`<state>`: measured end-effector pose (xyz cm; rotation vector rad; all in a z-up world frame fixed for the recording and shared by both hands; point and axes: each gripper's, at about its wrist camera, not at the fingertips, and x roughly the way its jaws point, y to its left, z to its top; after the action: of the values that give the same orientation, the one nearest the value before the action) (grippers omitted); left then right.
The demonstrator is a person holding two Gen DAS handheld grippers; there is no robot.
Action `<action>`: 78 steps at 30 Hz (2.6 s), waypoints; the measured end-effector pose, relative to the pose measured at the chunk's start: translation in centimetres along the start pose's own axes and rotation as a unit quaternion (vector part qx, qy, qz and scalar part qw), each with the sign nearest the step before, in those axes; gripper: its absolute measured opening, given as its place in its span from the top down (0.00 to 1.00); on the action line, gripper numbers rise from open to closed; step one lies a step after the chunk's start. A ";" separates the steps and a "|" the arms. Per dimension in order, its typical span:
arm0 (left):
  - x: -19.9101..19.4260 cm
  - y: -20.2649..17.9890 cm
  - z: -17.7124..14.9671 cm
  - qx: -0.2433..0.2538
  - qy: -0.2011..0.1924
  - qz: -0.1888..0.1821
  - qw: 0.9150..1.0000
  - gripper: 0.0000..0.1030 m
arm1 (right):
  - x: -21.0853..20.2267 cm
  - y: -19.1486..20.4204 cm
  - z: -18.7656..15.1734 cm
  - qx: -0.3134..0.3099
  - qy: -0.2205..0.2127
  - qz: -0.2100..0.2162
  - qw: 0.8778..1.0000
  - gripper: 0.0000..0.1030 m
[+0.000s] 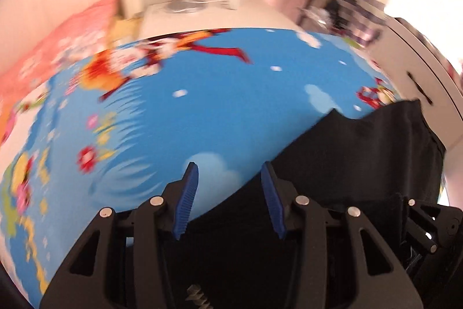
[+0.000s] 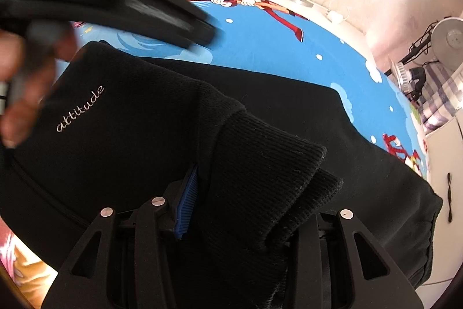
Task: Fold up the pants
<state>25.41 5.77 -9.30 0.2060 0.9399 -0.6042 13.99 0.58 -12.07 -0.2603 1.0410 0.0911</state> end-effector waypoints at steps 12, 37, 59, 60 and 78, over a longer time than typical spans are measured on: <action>4.0 -3.3 -0.3 0.078 0.030 -0.020 0.996 0.56 | 0.3 -1.4 0.4 0.022 0.020 0.042 0.999 0.68; 6.4 2.5 0.7 -0.078 0.115 -0.124 0.982 0.51 | 0.4 -1.5 0.1 0.009 0.008 0.048 0.999 0.68; 2.5 -5.7 0.5 0.094 -0.071 0.120 0.986 0.82 | 0.4 -2.0 -0.1 0.014 0.006 0.053 0.998 0.67; 2.6 -5.9 0.5 0.102 -0.073 0.128 0.984 0.82 | 0.4 -2.0 -0.1 0.014 0.006 0.054 0.998 0.67; 2.5 -5.7 -1.0 0.126 -0.062 0.240 0.961 0.82 | 0.7 -3.0 0.4 0.020 0.015 0.062 0.998 0.67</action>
<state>22.58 0.54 -11.39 0.5984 0.6545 -0.2802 15.29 -2.24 -11.97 -0.1612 1.0880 0.1779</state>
